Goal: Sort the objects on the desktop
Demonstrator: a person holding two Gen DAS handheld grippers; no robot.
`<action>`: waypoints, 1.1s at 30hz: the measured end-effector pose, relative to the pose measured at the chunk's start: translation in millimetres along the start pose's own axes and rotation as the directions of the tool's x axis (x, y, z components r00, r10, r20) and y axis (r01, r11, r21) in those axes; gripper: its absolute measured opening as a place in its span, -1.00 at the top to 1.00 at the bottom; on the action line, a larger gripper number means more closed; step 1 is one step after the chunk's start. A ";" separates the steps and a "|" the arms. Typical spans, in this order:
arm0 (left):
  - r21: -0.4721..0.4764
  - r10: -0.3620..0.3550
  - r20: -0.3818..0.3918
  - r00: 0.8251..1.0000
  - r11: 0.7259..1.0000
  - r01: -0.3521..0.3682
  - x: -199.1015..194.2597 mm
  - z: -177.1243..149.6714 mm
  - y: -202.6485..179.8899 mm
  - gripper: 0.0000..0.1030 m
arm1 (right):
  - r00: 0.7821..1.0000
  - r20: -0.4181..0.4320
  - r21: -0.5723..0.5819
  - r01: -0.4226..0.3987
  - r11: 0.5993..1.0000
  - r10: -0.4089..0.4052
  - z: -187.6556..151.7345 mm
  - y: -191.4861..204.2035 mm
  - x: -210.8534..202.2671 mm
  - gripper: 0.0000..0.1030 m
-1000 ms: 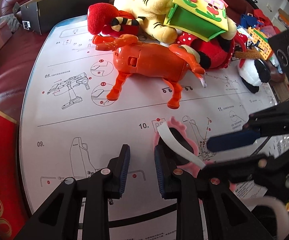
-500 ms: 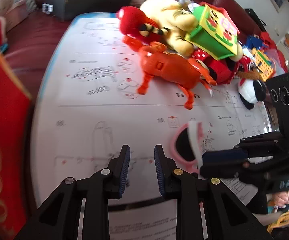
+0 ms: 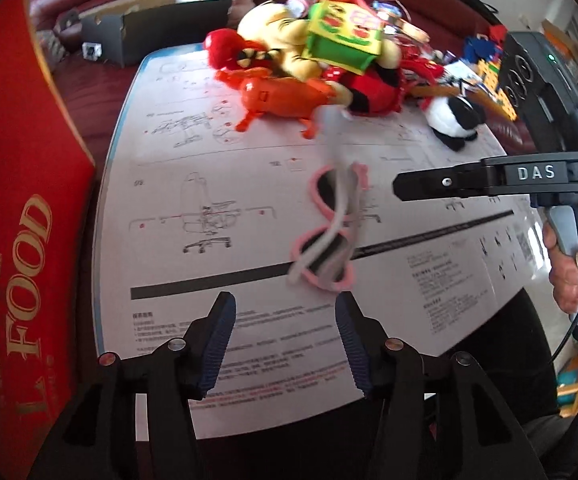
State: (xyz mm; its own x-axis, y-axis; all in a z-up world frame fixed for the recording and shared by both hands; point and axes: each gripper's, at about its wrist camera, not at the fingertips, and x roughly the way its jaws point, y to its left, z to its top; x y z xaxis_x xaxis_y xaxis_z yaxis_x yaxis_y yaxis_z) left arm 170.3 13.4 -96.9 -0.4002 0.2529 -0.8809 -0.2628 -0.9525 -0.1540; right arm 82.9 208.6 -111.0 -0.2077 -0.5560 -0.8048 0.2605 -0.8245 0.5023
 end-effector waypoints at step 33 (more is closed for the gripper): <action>-0.173 -0.045 -0.260 0.965 0.985 -0.001 65.0 62.2 46.3 0.59 | 0.979 0.020 -0.526 0.184 0.831 -0.205 -26.1 78.4 8.8 0.34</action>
State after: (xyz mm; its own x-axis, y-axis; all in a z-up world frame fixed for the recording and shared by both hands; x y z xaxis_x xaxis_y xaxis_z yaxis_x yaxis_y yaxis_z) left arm 77.5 -3.7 -133.4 -0.1461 0.2425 -0.9591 -0.1071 -0.9677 -0.2283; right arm 126.1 141.8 -87.0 -0.2755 -0.3776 -0.8840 0.6735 -0.7320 0.1027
